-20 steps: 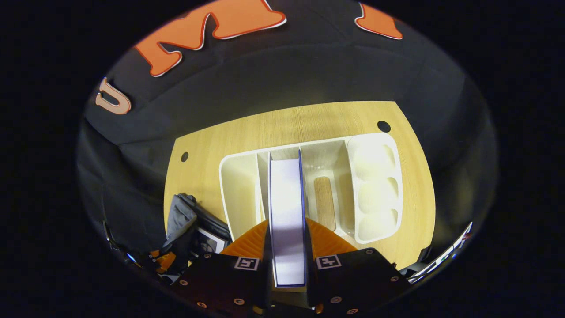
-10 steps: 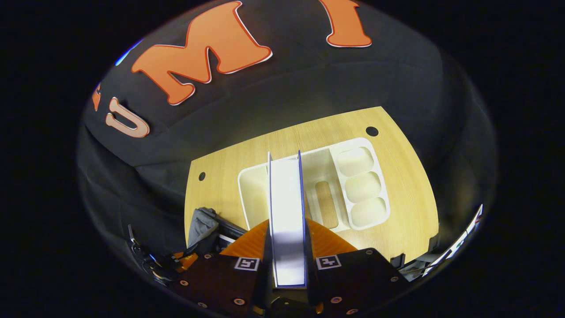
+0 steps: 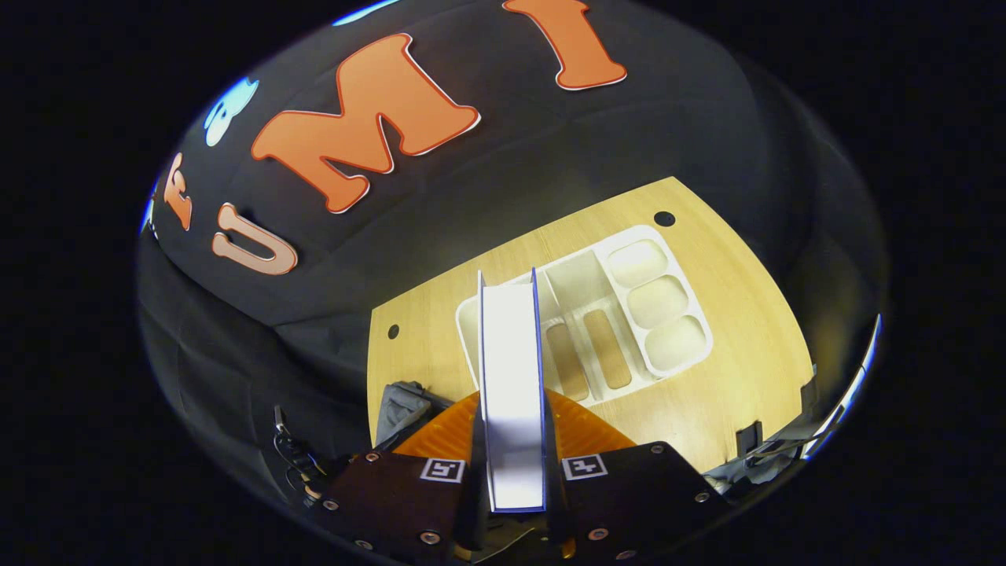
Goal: Open the schoolbag, grab two books from the bookshelf and put them into the schoolbag.
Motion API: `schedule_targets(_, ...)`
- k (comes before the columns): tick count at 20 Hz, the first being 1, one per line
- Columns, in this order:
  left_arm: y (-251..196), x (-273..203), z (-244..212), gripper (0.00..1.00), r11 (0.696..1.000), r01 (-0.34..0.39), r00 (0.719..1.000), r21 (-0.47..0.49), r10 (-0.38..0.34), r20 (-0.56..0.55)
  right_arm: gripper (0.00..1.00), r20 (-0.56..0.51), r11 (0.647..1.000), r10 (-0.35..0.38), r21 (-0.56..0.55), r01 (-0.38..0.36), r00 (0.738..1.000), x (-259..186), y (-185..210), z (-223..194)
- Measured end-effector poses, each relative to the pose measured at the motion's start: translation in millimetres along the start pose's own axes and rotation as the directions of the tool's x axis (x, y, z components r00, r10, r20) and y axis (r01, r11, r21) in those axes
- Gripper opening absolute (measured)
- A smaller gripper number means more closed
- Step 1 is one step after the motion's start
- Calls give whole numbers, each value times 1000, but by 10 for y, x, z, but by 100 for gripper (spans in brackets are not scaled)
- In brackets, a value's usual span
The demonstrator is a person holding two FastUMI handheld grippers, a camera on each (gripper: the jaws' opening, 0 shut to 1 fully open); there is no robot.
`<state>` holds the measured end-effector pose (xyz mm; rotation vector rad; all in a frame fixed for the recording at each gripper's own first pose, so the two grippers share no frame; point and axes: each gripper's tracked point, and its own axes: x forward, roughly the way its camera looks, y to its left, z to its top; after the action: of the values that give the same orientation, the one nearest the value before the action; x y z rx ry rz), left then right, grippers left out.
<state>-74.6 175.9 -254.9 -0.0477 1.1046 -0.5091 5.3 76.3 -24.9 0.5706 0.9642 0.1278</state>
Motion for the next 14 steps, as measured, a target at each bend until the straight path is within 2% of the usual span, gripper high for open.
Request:
schedule_targets(4,38,-44,24,2,1000,9,1000,9,-9,7,31,-3,993,86,83,-86,996,36,146,-211)
schedule_targets(14,287,-251,126,2,1000,14,999,21,-15,38,30,-16,967,205,157,-200,979,200,509,-896)
